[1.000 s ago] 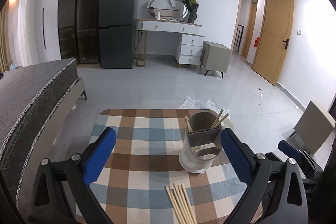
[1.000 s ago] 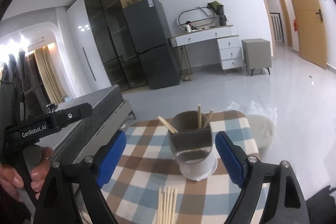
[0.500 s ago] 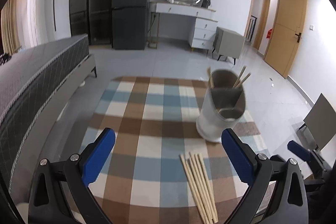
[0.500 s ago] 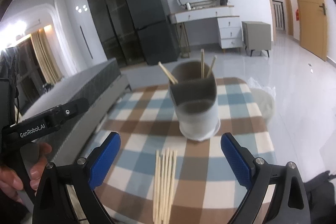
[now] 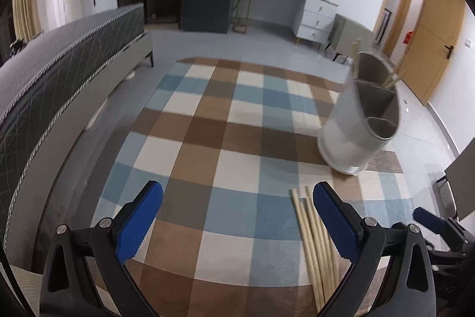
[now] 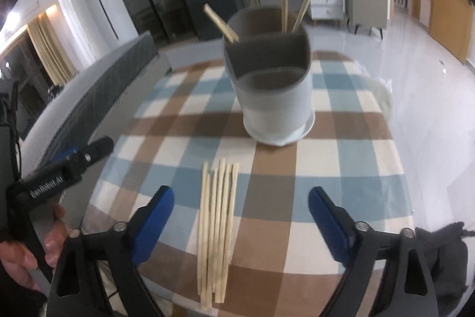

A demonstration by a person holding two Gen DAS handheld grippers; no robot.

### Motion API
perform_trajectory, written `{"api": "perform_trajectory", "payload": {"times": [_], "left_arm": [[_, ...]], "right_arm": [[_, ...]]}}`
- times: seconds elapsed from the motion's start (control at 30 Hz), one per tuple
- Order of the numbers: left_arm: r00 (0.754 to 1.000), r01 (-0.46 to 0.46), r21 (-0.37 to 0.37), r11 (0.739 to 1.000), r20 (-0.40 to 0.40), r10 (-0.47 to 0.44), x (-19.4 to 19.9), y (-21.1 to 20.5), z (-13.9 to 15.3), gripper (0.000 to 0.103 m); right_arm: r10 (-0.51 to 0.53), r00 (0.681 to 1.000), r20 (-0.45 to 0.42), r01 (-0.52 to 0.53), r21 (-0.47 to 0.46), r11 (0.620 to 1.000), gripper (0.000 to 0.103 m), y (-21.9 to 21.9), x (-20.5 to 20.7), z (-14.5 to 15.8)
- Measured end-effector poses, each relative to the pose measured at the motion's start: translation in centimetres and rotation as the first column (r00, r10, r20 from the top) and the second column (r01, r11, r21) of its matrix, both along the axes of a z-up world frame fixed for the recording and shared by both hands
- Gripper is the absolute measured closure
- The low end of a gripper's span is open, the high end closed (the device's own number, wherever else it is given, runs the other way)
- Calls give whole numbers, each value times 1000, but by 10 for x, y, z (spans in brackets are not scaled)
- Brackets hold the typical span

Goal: Organize utensils

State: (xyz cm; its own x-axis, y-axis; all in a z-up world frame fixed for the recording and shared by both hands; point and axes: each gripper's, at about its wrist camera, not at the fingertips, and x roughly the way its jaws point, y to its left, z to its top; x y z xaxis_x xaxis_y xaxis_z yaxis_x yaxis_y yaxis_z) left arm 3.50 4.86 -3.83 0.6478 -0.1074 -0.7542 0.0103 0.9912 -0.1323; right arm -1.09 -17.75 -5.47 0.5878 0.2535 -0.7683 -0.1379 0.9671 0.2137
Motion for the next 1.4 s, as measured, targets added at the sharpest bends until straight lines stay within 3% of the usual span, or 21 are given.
{"api": "perform_trajectory", "payload": {"times": [0.3,0.47,0.53,1.13,1.4], "left_arm": [[994,-61,-44,997,-95,57,12,20,-13,4],[989,-81,-79,994,-130,70,14,30,-15,4],[987,-87,-95,992,-143,73,17,34,-17,4],[981,-118,-131,984,-172,94,20,45,-18,4],[982,-113,-121,986,-166,92,20,47,-17,4]], "right_arm": [[107,980,-170,-126,-105,986,49,33,56,-43],[122,961,-247,-167,-170,971,70,42,84,-59],[131,956,-264,-182,-182,966,74,45,91,-63],[144,935,-324,-245,-298,923,83,75,102,-77],[121,950,-286,-204,-281,938,92,77,102,-76]]}}
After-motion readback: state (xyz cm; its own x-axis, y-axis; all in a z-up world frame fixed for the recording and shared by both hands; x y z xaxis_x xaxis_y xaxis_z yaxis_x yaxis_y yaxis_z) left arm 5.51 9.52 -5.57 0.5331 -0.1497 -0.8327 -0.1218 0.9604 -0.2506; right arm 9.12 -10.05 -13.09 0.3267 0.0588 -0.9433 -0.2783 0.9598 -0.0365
